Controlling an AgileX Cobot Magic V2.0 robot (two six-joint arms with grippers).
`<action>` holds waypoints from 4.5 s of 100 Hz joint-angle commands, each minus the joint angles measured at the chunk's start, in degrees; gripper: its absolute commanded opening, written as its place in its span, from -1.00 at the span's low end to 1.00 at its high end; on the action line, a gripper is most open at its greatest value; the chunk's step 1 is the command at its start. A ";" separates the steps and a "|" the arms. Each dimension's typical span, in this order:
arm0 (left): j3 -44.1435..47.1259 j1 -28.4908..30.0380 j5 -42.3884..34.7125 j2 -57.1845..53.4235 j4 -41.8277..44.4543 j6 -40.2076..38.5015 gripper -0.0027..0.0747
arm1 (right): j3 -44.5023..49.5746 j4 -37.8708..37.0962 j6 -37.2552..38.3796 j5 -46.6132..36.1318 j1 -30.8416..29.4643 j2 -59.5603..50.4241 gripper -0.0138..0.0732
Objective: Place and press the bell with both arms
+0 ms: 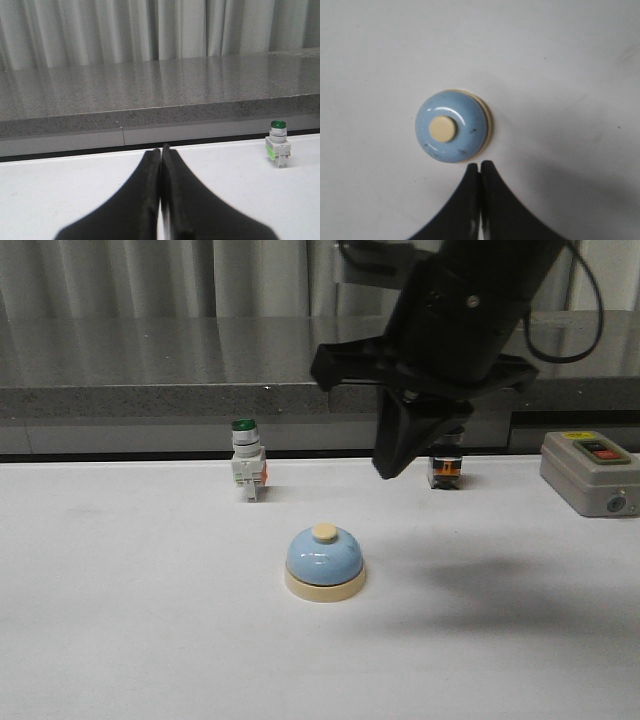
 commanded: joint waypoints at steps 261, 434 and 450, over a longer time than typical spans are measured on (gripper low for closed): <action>2.37 0.05 -4.44 -1.75 -0.52 -0.39 -0.98 | 33.66 -5.43 -0.60 -6.15 -25.19 -73.11 -0.82; 2.37 0.05 -4.44 -1.75 -0.52 -0.39 -0.98 | 71.92 -8.58 -0.60 -39.07 -25.40 -101.00 -0.82; 2.37 0.05 -4.44 -1.75 -0.52 -0.39 -0.98 | 71.92 -8.58 -0.60 -40.00 -25.40 -101.00 -0.82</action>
